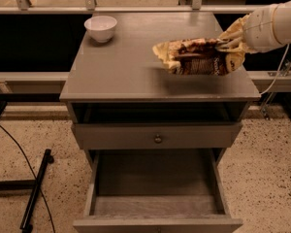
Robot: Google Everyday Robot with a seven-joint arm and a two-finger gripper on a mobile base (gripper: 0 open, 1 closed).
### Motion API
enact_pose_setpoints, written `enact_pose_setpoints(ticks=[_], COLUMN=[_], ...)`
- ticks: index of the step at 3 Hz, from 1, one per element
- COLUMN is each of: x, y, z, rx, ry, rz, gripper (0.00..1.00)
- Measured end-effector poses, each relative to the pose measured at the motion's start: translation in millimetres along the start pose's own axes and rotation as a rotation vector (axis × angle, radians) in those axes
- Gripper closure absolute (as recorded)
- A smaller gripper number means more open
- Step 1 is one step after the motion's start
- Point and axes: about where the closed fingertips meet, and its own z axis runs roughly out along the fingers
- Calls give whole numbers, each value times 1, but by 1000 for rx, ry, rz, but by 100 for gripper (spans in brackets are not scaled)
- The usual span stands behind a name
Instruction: Pick brown chip bag from middle drawer and place on counter
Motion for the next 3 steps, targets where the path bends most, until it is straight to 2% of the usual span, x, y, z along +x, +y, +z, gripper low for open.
enact_pose_setpoints(ticks=[1,2,3], x=[-1,-2,13], y=[1,5,9], z=[2,0,-34], rx=[-3,-44,-58], ry=[-4,-6,55], rz=[-3,-16,30], gripper=[13,0,0])
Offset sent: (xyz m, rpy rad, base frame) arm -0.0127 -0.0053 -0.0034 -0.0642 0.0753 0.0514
